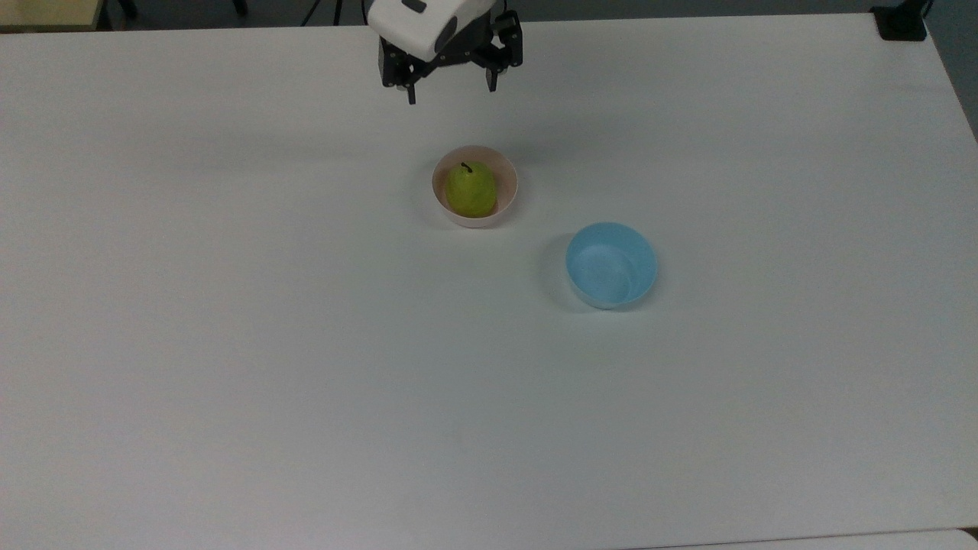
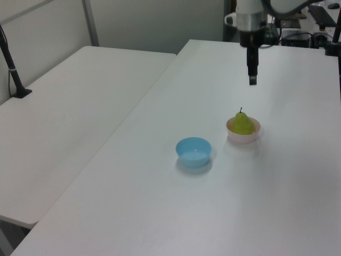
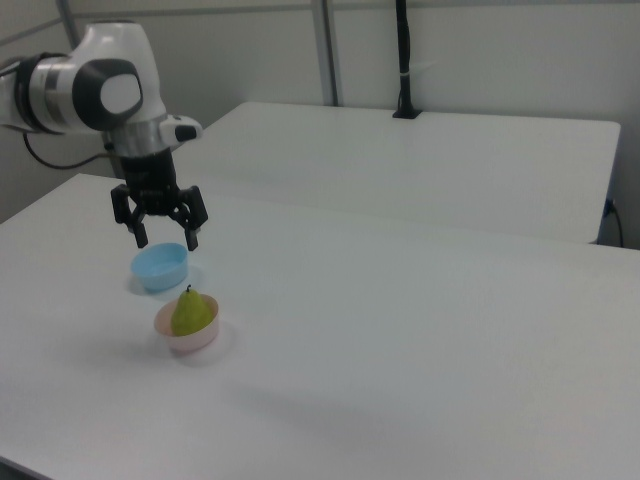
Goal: Pick up a pear from the bowl
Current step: 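Lower the gripper over the pear in the pink bowl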
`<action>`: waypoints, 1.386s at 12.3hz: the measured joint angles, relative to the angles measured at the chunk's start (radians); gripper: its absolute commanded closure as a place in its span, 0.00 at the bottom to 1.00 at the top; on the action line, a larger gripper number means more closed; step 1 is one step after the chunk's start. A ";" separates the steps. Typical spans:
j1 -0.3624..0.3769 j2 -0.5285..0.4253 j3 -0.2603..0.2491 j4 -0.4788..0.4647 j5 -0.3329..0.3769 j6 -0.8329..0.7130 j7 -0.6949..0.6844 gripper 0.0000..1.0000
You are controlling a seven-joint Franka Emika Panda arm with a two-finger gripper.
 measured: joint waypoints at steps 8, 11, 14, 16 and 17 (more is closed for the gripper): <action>0.030 0.086 0.001 -0.146 0.000 0.216 -0.001 0.03; 0.030 0.135 0.001 -0.151 0.000 0.265 -0.001 0.04; 0.037 0.168 0.001 -0.151 0.000 0.293 -0.001 0.12; 0.045 0.185 0.002 -0.151 0.000 0.308 -0.001 0.22; 0.049 0.191 0.002 -0.151 0.000 0.312 -0.001 0.27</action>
